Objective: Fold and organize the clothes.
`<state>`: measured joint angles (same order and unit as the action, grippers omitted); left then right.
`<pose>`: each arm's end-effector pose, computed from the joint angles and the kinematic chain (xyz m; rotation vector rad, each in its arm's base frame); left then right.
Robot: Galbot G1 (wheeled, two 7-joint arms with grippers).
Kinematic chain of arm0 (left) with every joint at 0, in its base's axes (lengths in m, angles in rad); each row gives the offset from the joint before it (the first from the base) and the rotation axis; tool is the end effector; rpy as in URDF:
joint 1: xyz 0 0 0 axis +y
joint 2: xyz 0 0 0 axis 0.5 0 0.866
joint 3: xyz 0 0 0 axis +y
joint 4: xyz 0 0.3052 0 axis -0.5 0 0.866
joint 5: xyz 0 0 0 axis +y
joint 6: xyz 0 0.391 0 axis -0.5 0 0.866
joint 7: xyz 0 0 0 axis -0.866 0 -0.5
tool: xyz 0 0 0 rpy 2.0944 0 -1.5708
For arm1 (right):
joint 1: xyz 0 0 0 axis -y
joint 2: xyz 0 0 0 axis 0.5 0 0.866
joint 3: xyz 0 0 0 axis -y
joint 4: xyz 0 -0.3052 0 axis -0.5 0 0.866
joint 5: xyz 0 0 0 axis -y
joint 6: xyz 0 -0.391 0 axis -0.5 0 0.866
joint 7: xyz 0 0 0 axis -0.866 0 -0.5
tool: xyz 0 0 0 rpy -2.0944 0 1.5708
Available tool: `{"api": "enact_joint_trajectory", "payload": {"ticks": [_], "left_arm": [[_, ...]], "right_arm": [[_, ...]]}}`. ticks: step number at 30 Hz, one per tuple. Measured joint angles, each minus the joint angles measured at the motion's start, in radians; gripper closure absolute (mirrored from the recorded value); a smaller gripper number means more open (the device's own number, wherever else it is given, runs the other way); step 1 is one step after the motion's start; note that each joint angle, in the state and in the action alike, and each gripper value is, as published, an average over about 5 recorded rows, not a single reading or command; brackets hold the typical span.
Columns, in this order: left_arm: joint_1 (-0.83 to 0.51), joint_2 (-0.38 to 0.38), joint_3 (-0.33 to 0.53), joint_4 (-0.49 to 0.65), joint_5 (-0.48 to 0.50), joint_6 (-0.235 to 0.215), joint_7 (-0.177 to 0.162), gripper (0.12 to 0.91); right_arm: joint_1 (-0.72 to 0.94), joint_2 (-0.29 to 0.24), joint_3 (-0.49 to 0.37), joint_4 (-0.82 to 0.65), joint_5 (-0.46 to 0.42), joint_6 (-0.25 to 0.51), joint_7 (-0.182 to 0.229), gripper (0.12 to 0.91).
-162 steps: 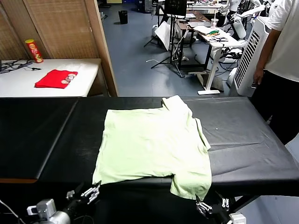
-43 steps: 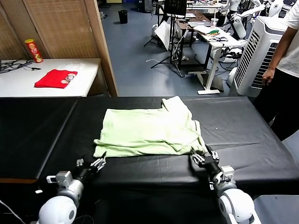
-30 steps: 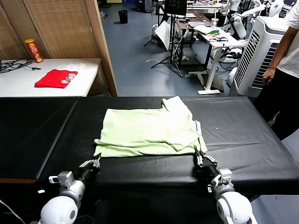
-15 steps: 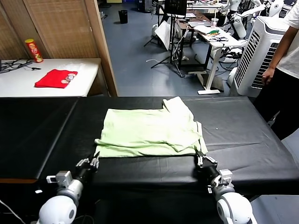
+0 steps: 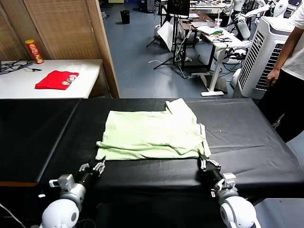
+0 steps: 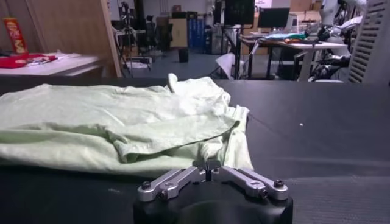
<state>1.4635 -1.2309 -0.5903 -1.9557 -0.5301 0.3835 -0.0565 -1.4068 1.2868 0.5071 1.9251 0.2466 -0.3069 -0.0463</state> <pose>0.2736 0.0756 -0.2754 -0.0610 -2.7073 0.2271 0.2853 -0.0417 -0.2830 0.2203 -2.8041 0.0335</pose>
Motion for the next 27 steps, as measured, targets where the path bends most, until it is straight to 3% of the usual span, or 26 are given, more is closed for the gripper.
{"api": "enact_joint_trajectory", "payload": {"ticks": [2, 5, 17, 27], "left_arm": [[0.003, 0.001, 0.0, -0.003, 0.001, 0.0, -0.004, 0.86], [0.015, 0.007, -0.004, -0.016, 0.016, 0.005, -0.016, 0.899], [0.12, 0.049, -0.049, -0.113, 0.151, 0.019, -0.043, 0.899], [0.257, 0.066, -0.103, -0.192, 0.174, 0.011, -0.04, 0.899]], "right_arm": [[-0.005, -0.005, -0.002, 0.009, 0.001, -0.012, 0.004, 0.903], [-0.015, -0.017, -0.003, 0.027, 0.008, -0.043, 0.009, 0.903], [-0.081, -0.091, -0.017, 0.109, 0.025, -0.129, 0.032, 0.903], [-0.163, -0.074, -0.021, 0.172, 0.019, -0.135, 0.054, 0.903]]}}
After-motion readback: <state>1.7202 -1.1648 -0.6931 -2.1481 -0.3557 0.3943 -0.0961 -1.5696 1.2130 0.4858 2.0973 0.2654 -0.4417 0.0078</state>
